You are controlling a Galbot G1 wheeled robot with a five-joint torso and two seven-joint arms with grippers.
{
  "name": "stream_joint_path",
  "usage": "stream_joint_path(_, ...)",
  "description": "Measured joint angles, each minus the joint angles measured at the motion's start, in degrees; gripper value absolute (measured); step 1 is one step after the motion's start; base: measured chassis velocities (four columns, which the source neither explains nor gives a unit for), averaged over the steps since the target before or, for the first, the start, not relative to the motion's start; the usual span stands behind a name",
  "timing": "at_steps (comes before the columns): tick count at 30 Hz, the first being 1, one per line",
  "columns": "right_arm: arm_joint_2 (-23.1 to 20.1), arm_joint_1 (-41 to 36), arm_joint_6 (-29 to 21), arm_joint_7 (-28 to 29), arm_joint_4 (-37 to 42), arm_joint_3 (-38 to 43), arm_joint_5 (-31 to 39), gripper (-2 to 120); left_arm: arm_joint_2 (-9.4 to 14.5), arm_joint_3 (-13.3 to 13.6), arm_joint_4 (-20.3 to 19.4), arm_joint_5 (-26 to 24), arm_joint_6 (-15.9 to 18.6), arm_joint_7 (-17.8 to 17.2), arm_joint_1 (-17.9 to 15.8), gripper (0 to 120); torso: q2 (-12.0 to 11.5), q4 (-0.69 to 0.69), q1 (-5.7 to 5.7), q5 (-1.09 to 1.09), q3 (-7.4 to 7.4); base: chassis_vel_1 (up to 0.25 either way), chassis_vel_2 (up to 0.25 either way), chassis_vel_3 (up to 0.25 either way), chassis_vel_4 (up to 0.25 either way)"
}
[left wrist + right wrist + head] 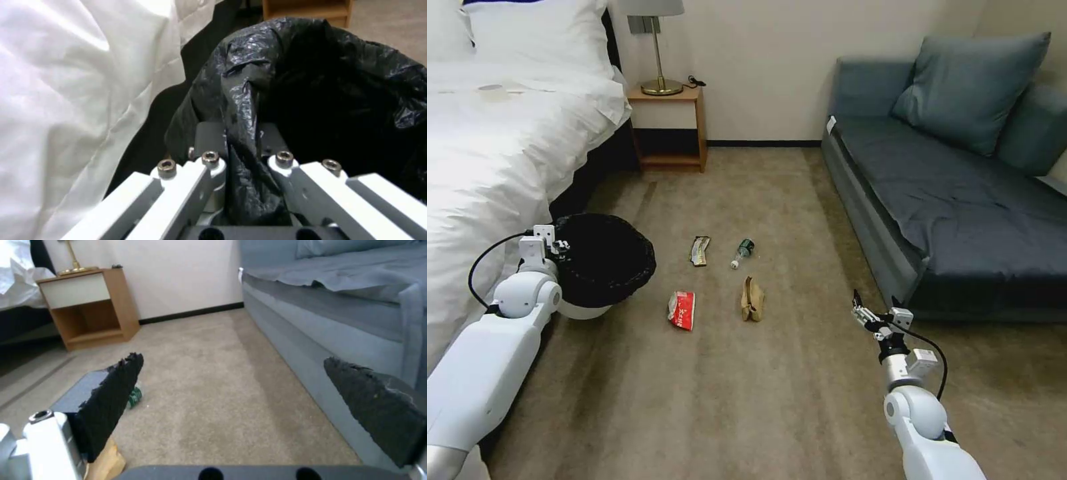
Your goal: Pick up the trash bin, then pick up the garbage on the floor and place it into the trash bin.
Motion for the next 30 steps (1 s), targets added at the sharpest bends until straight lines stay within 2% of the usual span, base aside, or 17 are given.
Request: stream_joint_path(30, -0.1, 0.4, 0.2, -0.6, -0.9, -0.6, 0.1, 100, 0.2, -0.3, -0.1, 0.2, -0.1, 0.2, 0.5, 5, 0.0, 0.0, 0.0, 0.01, 0.0, -0.061, 0.061, 0.066, -0.065)
